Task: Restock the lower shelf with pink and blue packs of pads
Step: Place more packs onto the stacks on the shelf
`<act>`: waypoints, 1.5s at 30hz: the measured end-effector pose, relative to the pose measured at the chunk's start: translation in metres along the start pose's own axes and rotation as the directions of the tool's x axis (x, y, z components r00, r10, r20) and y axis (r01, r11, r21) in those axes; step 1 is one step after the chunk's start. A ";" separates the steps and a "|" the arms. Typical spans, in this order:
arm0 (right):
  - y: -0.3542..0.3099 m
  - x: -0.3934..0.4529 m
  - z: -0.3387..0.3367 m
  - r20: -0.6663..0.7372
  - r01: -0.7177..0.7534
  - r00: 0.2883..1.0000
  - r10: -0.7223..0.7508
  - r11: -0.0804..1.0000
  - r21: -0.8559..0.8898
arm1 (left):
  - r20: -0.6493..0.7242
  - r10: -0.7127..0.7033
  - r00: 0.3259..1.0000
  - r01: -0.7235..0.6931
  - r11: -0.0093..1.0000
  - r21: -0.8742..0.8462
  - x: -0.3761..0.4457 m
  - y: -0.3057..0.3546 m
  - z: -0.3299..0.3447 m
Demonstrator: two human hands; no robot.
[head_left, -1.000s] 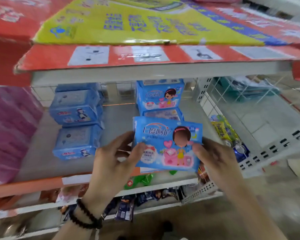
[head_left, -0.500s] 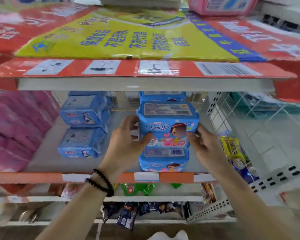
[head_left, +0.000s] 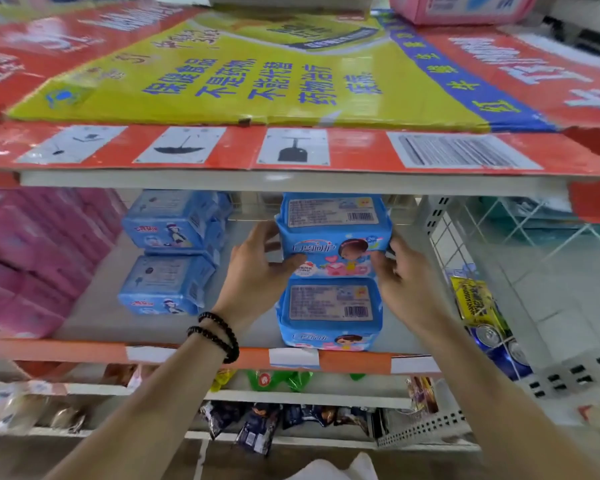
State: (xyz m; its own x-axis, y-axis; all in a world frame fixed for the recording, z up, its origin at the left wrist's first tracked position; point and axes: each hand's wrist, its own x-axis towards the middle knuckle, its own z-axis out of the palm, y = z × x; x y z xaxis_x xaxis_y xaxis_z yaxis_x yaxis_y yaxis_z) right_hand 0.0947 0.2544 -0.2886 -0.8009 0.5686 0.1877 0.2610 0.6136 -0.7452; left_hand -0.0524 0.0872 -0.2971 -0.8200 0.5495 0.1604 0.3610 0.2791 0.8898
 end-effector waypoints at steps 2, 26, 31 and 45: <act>0.000 0.001 0.000 0.002 0.011 1.000 -0.011 1.000 -0.023 | 0.004 0.003 1.000 -0.003 1.000 -0.013 0.002 -0.002 0.000; 0.011 0.004 0.012 -0.057 0.021 0.998 -0.021 1.000 -0.008 | 0.007 0.031 0.999 -0.031 0.999 -0.019 0.006 -0.007 0.000; 0.017 0.008 0.014 -0.077 0.031 0.996 -0.033 0.999 -0.029 | 0.026 0.058 0.998 -0.059 0.998 0.020 0.011 -0.004 -0.003; 0.019 0.003 0.015 -0.037 0.074 0.997 -0.067 0.968 0.238 | 0.061 -0.024 0.998 0.020 0.998 0.061 0.011 -0.008 -0.004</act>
State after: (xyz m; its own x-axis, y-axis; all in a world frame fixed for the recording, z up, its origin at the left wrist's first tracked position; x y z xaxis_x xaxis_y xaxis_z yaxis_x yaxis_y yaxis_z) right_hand 0.0892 0.2592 -0.3118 -0.7964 0.5458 0.2605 0.0654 0.5060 -0.8601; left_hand -0.0664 0.0877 -0.3008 -0.7996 0.5898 0.1129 0.3712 0.3377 0.8649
